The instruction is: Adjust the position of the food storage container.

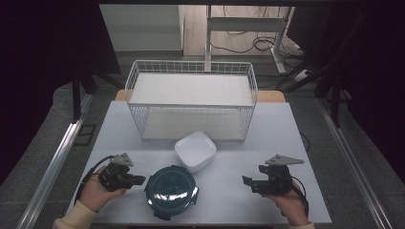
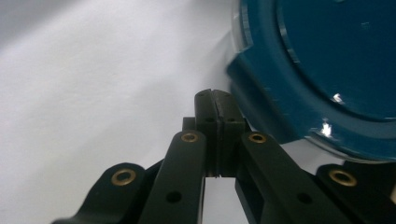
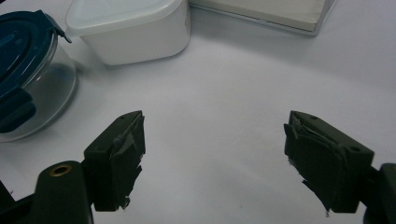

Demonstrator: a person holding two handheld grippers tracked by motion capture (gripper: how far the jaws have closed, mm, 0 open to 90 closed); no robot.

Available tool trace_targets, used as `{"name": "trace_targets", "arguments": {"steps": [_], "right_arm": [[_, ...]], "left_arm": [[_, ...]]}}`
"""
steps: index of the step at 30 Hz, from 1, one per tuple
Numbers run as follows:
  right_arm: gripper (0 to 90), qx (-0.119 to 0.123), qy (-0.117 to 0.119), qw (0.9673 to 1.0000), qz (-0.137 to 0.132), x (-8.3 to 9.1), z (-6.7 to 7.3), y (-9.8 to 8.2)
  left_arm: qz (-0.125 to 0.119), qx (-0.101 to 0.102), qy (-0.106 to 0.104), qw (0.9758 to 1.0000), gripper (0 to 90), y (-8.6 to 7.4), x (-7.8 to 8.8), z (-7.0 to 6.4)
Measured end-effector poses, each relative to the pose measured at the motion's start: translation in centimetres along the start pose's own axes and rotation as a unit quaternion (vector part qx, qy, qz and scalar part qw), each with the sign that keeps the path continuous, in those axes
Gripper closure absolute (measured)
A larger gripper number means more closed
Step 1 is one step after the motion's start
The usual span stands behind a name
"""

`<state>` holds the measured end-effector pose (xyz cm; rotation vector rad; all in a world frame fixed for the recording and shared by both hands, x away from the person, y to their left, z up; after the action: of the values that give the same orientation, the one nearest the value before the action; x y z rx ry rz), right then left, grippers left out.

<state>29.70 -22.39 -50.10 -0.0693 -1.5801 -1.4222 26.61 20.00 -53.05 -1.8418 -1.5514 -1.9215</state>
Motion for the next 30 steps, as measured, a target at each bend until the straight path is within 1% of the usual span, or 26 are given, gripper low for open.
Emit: {"name": "trace_targets", "arguments": {"steps": [2,3,4,5,7,8,10,11,14,16,24,27,29,30], "right_arm": [[20.3,0.0,0.001,1.0,0.001,0.0,0.0,0.0],[20.3,0.0,0.001,1.0,0.001,0.0,0.0,0.0],[20.3,0.0,0.0,1.0,0.0,0.0,0.0,0.0],[20.4,0.0,-0.001,1.0,0.0,0.0,-0.1,0.0],[20.4,-0.001,-0.001,1.0,-0.001,0.1,-0.2,-0.1],[20.4,-0.001,-0.002,1.0,-0.001,0.1,-0.3,-0.1],[20.4,-0.002,-0.001,1.0,-0.001,0.1,-0.3,-0.1],[20.3,-0.002,-0.002,1.0,-0.001,0.1,-0.3,0.0],[20.4,0.0,-0.001,1.0,-0.001,0.1,-0.2,0.0],[20.4,0.0,0.0,1.0,-0.002,0.2,-0.1,0.0],[20.3,-0.001,0.0,1.0,0.002,-0.1,-0.2,-0.1],[20.3,0.001,0.0,1.0,0.002,-0.1,-0.1,-0.1],[20.4,0.001,0.0,1.0,0.002,-0.1,-0.1,-0.1],[20.4,0.001,0.0,1.0,0.002,-0.1,-0.1,-0.1]], "left_arm": [[-0.003,-0.003,-0.01,0.9999,90.0,0.1,-0.2,-0.3],[-0.003,-0.003,-0.01,0.9999,90.0,0.1,-0.2,-0.3],[-0.005,-0.006,-0.003,1.0,90.0,0.3,-0.3,-0.6],[-0.007,-0.004,-0.003,1.0,90.0,0.3,-0.2,-0.6],[-0.018,0.009,-0.017,0.9997,90.0,0.4,0.1,-0.7],[-0.018,0.007,-0.018,0.9997,90.0,0.4,0.2,-0.8],[-0.013,0.007,-0.017,0.9997,90.0,0.2,0.1,-0.8],[-0.015,0.007,-0.014,0.9998,90.0,0.1,0.0,-0.8],[-0.019,0.008,-0.016,0.9997,90.0,0.1,0.1,-0.9],[-0.018,0.005,-0.012,0.9997,90.0,0.0,0.1,-1.0],[-0.024,0.009,-0.018,0.9995,90.0,-0.2,0.1,-1.3],[-0.023,0.006,-0.02,0.9995,90.0,-0.2,0.1,-1.6],[-0.025,0.008,-0.021,0.9994,90.0,-0.2,0.0,-1.7],[-0.023,0.004,-0.021,0.9995,90.0,-0.2,0.0,-1.9]]}}
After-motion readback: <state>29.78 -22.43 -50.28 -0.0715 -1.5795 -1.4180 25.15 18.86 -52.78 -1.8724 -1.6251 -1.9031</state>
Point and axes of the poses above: each handheld gripper's, and its own axes: x roughly backward along the jaws, y roughly out of its top, z roughly to its left, the point moved 5 cm from there along -x, roughly forward along the jaws, and after that the axes turned 1 degree about -z, right-handed, at the moved point
